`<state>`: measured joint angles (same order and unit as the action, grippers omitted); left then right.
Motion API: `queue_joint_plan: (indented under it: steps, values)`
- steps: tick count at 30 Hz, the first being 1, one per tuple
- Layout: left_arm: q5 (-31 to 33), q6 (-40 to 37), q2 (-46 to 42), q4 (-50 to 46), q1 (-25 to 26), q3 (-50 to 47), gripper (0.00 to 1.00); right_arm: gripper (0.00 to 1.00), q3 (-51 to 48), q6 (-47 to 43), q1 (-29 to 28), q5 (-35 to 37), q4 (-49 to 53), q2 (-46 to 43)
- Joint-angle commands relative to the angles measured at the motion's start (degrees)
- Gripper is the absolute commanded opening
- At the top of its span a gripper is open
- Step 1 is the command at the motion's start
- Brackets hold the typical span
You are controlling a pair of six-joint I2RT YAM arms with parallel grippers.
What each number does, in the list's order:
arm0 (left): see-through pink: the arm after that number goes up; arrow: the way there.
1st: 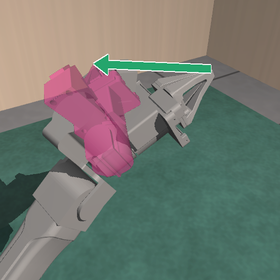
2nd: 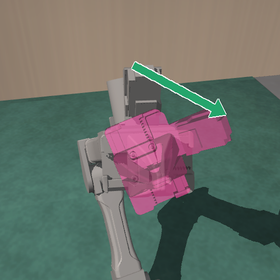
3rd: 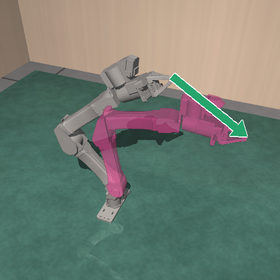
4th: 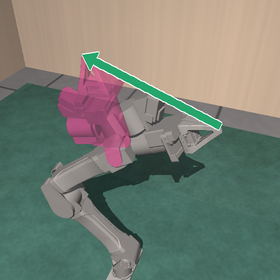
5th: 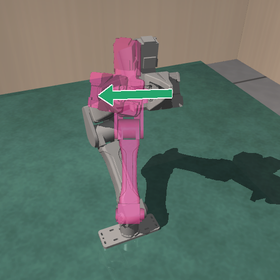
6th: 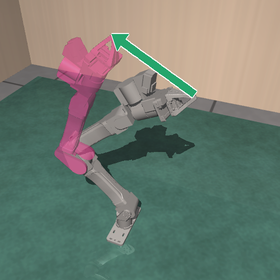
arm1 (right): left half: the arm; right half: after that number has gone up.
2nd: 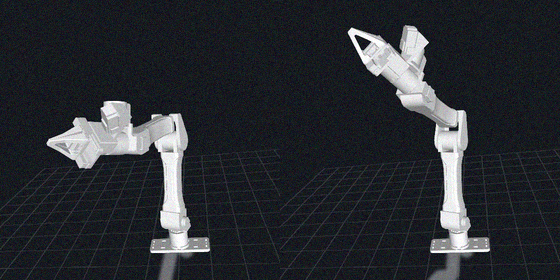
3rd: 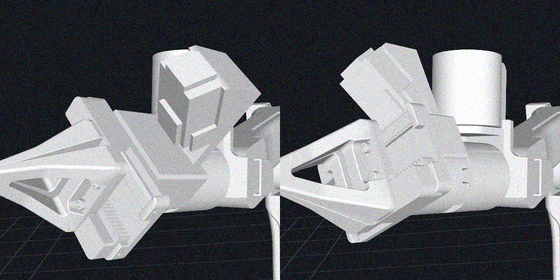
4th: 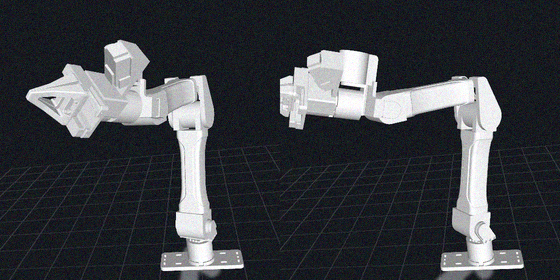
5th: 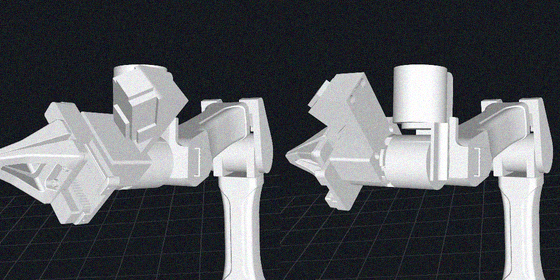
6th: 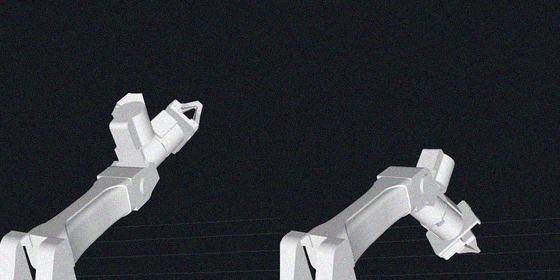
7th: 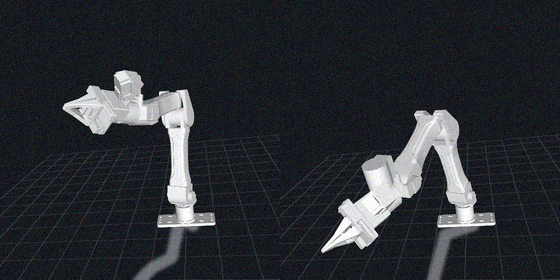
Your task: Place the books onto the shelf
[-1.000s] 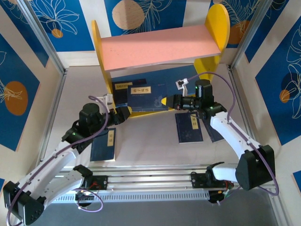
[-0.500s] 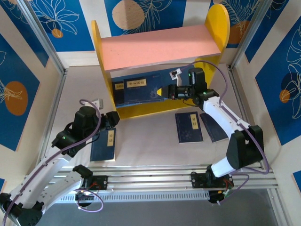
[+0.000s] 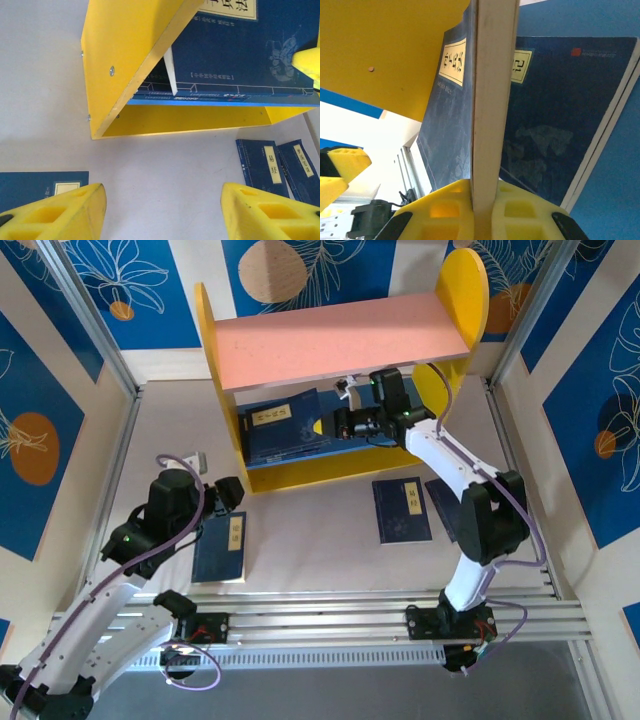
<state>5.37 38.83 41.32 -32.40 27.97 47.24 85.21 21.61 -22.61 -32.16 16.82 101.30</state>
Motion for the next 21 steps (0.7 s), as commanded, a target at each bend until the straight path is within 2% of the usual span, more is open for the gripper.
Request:
queue_joint_plan:
  steps: [1,21]
  values:
    - [-1.0,-0.6,-0.9,-0.5,-1.2,-0.9,0.62,0.00,3.7,-2.2,-0.7,0.4,1.6,1.9]
    - [-2.9,-0.5,-2.8,-0.3,-3.5,-2.8,0.63,0.00,11.2,-4.4,-3.5,3.1,5.9,9.0]
